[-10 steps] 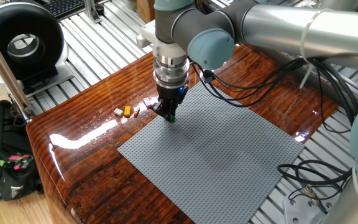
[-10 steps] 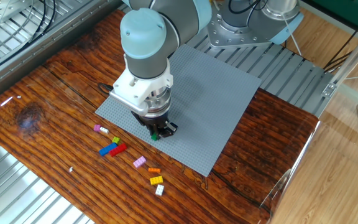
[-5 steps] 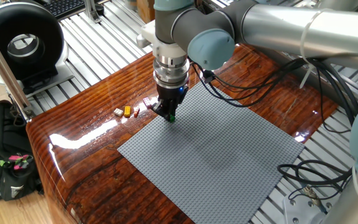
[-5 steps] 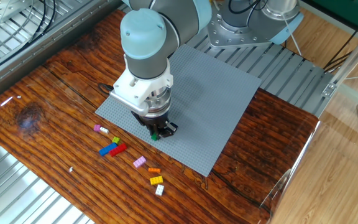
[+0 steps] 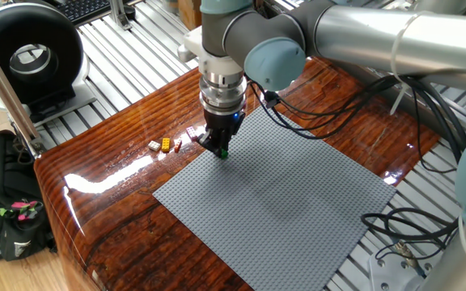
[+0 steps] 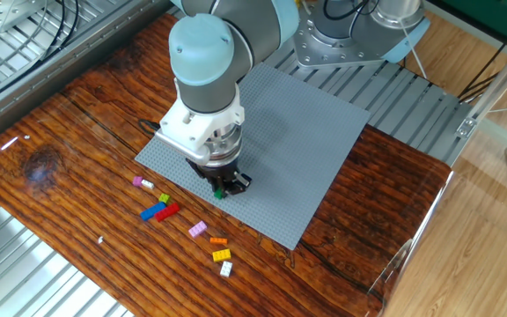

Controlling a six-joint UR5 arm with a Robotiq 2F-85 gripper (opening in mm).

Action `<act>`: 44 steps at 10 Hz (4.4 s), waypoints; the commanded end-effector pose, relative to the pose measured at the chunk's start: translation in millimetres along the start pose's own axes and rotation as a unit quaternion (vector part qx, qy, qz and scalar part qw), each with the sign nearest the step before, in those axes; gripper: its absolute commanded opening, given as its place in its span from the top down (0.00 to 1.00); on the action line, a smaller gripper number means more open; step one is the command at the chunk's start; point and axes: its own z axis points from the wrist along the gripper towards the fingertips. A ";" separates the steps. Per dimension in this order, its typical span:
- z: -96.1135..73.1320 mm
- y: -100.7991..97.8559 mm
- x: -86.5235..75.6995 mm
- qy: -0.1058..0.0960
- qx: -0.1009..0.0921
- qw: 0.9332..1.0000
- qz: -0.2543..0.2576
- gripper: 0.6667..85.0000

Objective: Build with small Lego blocks

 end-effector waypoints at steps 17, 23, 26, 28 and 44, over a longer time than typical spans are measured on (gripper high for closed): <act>-34.3 28.8 -15.6 -0.041 -0.007 0.999 0.004 0.99; -17.8 7.8 -8.0 -0.033 0.011 0.999 -0.003 0.99; -16.4 5.9 -10.4 -0.036 0.015 0.999 -0.004 0.99; -12.6 4.0 -13.1 -0.037 0.017 0.999 -0.005 0.99; -21.7 2.4 -1.5 -0.019 0.013 1.000 -0.011 0.99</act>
